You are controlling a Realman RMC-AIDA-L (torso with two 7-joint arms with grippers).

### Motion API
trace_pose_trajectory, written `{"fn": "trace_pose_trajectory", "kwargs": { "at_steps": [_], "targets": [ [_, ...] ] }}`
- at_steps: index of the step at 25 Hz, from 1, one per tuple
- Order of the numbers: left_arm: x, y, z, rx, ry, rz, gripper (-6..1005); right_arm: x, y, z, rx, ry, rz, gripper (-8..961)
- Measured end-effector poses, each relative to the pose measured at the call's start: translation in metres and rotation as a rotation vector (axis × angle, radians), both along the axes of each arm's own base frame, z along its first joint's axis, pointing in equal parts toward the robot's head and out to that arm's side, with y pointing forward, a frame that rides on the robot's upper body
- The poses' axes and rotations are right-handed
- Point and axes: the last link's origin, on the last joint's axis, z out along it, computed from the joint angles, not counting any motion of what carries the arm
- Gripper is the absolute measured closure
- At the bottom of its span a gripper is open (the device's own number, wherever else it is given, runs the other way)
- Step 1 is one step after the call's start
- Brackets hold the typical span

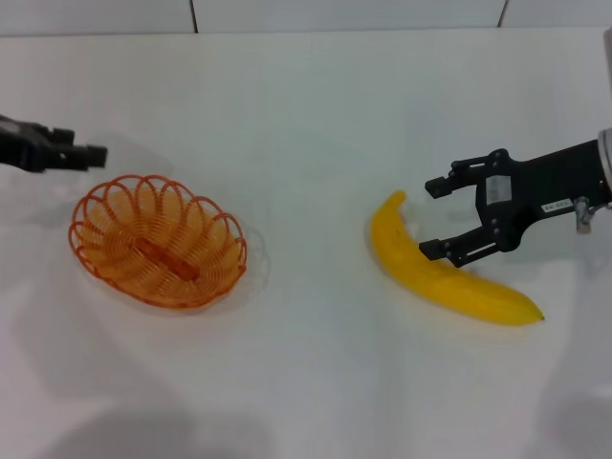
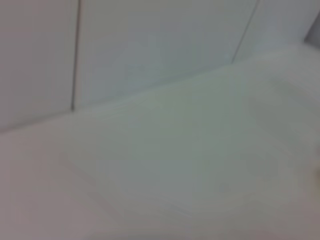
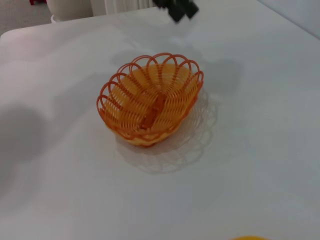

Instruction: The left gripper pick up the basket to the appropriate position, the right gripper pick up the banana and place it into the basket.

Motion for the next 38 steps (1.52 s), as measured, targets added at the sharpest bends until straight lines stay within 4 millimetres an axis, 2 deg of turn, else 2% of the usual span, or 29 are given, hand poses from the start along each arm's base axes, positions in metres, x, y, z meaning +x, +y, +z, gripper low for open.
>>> {"fn": "trace_pose_trajectory", "kwargs": {
  "at_steps": [5, 10, 24, 38],
  "targets": [
    [-0.001, 0.004, -0.018, -0.025, 0.087, 0.031, 342, 0.000, 0.001, -0.002, 0.000, 0.001, -0.003, 60],
    [-0.001, 0.003, -0.028, -0.046, 0.115, 0.036, 307, 0.001, 0.003, -0.004, 0.007, -0.001, -0.012, 59],
    [-0.004, 0.005, -0.060, -0.076, 0.205, 0.043, 319, 0.001, 0.003, -0.005, 0.006, -0.002, -0.011, 60],
    [-0.009, 0.009, -0.060, -0.039, 0.238, 0.041, 416, 0.003, 0.006, -0.011, 0.004, -0.019, -0.017, 59]
  ]
}}
